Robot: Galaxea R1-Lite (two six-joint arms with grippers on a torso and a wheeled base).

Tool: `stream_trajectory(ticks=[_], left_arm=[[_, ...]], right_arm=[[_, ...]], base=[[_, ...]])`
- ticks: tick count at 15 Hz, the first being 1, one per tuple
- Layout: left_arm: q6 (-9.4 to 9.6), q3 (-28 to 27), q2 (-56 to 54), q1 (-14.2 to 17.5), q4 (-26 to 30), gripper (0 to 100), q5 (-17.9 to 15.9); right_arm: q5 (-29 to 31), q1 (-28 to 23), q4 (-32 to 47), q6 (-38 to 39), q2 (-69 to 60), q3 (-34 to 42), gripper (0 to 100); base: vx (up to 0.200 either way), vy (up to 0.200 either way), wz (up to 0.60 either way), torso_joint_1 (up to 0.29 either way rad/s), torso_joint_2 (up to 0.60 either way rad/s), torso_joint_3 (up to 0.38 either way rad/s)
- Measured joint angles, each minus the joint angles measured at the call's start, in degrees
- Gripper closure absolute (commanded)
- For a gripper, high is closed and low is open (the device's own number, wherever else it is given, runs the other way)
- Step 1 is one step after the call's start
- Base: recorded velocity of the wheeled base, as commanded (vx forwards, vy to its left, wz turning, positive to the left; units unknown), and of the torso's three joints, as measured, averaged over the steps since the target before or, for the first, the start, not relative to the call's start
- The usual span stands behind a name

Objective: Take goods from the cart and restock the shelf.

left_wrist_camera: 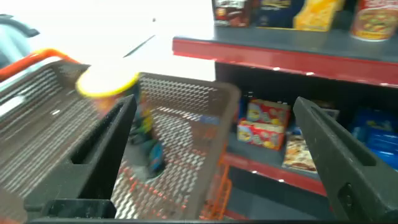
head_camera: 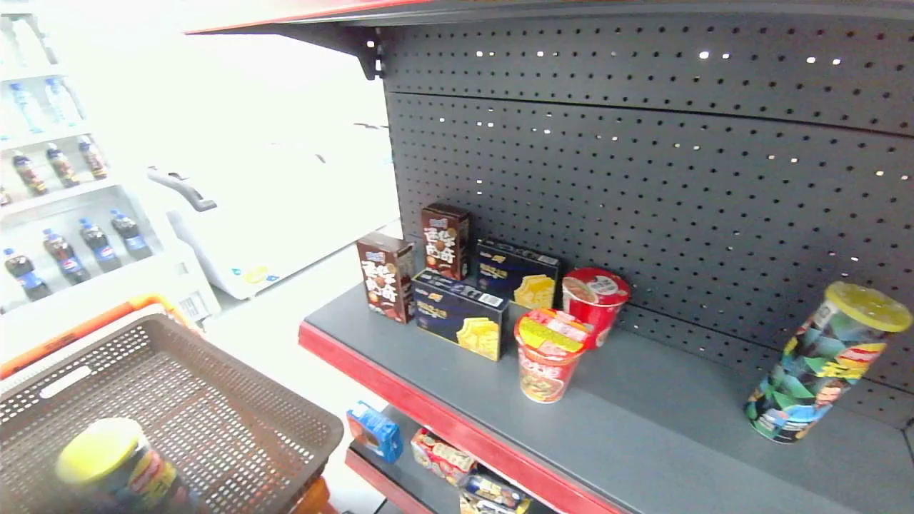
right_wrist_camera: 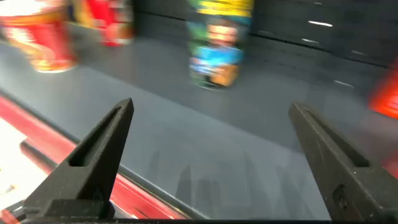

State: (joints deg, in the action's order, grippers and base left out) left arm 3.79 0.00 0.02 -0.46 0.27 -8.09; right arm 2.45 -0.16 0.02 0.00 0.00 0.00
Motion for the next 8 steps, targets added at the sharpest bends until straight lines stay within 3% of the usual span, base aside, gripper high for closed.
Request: stream_trajectory(ticks=[5,6,8], left_arm=[[0.26,0.0,0.0,0.0,0.0,0,-0.1],[0.3,0.0,0.0,0.0,0.0,0,0.0],[2.19,-3.1,0.2,0.0,-0.1,0,0.1]], right_arm=[[0.0,0.0,0.0,0.0,0.0,0.0,0],[0.1,0.0,0.0,0.1,0.0,0.0,0],[0.1,0.0,0.0,0.1,0.0,0.0,0]], base=[[0.0,0.0,0.6,0.002,0.0,0.001],[0.0,0.0,0.0,0.0,0.0,0.0],[0.0,0.0,0.0,0.0,0.0,0.0]])
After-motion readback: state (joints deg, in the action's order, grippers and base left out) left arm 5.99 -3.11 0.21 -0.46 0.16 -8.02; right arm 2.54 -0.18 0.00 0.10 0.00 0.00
